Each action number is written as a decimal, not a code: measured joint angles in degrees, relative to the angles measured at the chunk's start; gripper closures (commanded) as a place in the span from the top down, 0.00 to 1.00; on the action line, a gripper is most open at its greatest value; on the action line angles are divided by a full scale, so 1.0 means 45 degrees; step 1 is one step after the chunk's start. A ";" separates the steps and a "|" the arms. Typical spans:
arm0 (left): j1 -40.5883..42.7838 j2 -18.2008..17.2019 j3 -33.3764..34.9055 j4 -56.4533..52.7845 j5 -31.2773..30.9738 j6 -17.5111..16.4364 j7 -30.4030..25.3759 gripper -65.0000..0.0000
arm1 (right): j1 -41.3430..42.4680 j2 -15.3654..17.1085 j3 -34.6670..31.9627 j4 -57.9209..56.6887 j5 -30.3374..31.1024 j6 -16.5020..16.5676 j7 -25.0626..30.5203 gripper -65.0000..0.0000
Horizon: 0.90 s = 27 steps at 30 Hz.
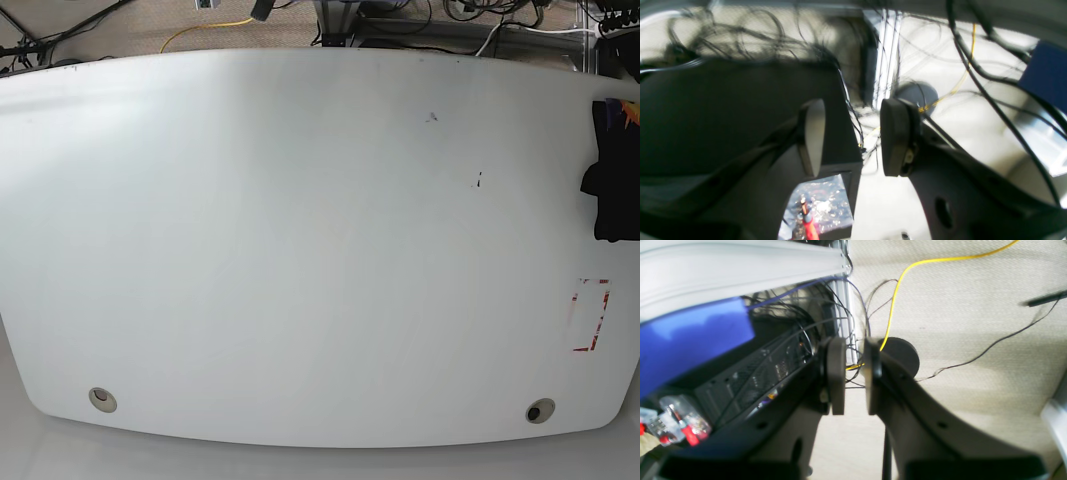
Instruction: Fold the T-shirt properly
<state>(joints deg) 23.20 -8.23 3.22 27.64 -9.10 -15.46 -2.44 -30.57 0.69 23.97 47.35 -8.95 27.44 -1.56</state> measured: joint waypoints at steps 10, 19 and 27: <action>-0.3089 0.0049 0.1870 -0.3599 -0.0131 0.2628 -0.0146 0.38 | 0.2919 0.0874 -0.0005 -0.3638 -0.0321 -0.1185 0.0063 0.14; -0.3638 0.0447 0.2074 -0.3682 -0.0102 0.2773 0.0534 0.38 | 0.4240 0.1205 -0.0884 -0.4619 -0.0933 -0.1554 0.0117 0.14; -0.3619 0.0384 0.2074 -0.3696 -0.0102 0.2871 0.0578 0.38 | 0.4080 0.1195 -0.1666 -0.4658 -0.0923 -0.2438 0.0097 0.14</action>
<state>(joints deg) 6.92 -6.50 12.56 11.00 -9.56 -2.55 0.16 -12.21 6.07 16.47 26.39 -13.10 16.47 -1.13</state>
